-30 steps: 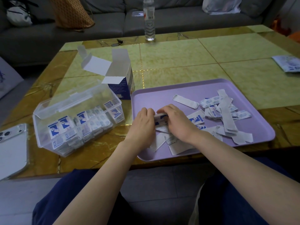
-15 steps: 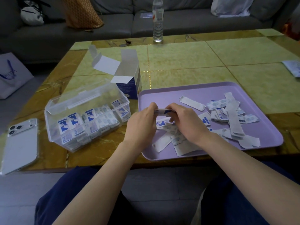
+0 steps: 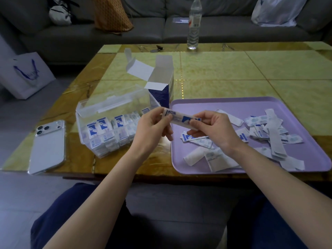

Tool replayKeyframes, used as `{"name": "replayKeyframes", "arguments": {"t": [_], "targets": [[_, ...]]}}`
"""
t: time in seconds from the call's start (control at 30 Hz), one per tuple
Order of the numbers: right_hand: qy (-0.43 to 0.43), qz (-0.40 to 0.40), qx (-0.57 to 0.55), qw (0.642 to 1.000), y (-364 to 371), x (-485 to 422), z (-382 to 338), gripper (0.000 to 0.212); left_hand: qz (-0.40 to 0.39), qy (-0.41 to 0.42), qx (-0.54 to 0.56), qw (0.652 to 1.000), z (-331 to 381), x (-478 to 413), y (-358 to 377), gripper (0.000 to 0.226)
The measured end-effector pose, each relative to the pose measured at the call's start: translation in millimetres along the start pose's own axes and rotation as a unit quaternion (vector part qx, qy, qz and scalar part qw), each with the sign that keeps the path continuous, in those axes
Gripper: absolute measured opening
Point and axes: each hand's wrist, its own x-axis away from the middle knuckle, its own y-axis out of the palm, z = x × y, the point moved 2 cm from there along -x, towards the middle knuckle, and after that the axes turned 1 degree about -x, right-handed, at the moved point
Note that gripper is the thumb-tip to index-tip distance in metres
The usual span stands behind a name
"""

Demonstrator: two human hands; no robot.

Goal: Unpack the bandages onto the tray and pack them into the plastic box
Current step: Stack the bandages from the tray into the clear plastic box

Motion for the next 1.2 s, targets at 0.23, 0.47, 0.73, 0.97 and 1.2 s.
{"name": "replayKeyframes", "arguments": {"t": [0.23, 0.47, 0.73, 0.97, 1.2], "targets": [[0.023, -0.026, -0.003, 0.999, 25.0, 1.2, 0.4, 0.007, 0.055, 0.060, -0.187, 0.979, 1.0, 10.5, -17.0, 0.016], [-0.185, 0.011, 0.203, 0.961, 50.0, 8.8, -5.5, 0.027, 0.097, 0.059, -0.124, 0.986, 11.0, 12.8, -35.6, 0.010], [-0.409, -0.016, 0.394, 0.823, 69.3, -0.1, -29.7, 0.019, 0.107, 0.013, -0.052, 0.993, 16.3, 8.8, -61.9, 0.013], [-0.459, -0.034, 0.459, 0.760, 86.5, -12.2, -49.5, 0.009, 0.133, -0.004, -0.056, 0.989, 17.0, 8.3, -79.5, 0.023], [-0.418, -0.012, 0.494, 0.762, 96.2, -50.9, -59.7, 0.008, 0.122, 0.022, -0.287, 0.950, 10.8, 17.6, -90.3, 0.031]]}}
